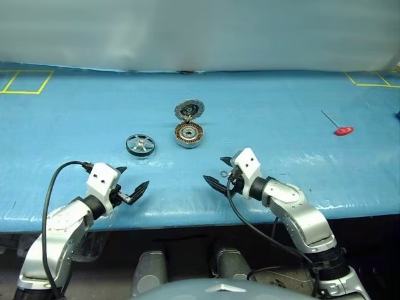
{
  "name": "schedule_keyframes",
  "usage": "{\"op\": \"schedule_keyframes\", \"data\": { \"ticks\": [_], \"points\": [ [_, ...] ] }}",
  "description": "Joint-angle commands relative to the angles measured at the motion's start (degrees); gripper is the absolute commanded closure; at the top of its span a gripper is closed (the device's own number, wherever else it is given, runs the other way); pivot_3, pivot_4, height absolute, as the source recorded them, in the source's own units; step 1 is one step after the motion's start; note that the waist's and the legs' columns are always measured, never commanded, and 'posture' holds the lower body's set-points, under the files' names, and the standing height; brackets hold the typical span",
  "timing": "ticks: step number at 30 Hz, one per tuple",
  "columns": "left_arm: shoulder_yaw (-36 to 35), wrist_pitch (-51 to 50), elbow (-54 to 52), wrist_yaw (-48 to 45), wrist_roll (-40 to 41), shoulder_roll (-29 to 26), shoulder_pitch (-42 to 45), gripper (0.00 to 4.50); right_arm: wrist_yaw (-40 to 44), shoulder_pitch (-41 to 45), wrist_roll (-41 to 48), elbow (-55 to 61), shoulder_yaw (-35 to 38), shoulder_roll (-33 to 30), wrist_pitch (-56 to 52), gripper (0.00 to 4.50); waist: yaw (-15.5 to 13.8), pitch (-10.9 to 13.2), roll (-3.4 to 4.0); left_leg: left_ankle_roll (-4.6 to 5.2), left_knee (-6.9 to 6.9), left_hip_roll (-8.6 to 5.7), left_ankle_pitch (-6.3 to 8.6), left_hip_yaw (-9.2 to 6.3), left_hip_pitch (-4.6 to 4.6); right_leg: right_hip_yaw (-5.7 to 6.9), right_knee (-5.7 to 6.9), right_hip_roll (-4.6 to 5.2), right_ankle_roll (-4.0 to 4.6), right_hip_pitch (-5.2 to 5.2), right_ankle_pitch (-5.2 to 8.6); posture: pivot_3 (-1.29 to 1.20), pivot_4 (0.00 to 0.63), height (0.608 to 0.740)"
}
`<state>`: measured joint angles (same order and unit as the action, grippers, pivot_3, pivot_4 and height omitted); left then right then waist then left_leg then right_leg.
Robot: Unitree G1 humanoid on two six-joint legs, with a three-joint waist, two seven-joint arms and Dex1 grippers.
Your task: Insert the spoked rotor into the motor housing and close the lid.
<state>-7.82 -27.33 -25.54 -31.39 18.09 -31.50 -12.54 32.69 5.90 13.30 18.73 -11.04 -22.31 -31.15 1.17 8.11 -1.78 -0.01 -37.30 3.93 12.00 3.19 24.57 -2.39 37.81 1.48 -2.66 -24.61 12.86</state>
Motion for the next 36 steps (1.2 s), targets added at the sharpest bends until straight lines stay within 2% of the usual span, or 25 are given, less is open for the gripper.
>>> {"op": "schedule_keyframes", "data": {
  "ticks": [1, 36],
  "points": [
    [0.03, 1.12, -0.59, -0.37, -0.27, -0.1, 0.57, 0.0, 0.36, 0.64, -0.18, 1.43, 0.1, -0.28, 1.29, 0.02, 0.01, 0.0, 0.0, 0.0, 0.0, 0.0, 0.0, 0.0, 0.0, 0.0, 0.0, 0.0, 0.0, 0.0, 0.0, 0.0, 0.15, 0.74],
    [0.25, 1.6, -0.19, -1.0, -0.21, 0.18, 0.58, 0.0, 2.31, 2.52, -1.77, 0.7, -1.4, -0.69, 1.03, 0.02, 0.03, 0.0, 0.0, 0.0, 0.0, 0.0, 0.0, 0.0, 0.0, 0.0, 0.0, 0.0, 0.0, 0.0, 0.0, 0.0, 0.15, 0.74]
  ]
}}
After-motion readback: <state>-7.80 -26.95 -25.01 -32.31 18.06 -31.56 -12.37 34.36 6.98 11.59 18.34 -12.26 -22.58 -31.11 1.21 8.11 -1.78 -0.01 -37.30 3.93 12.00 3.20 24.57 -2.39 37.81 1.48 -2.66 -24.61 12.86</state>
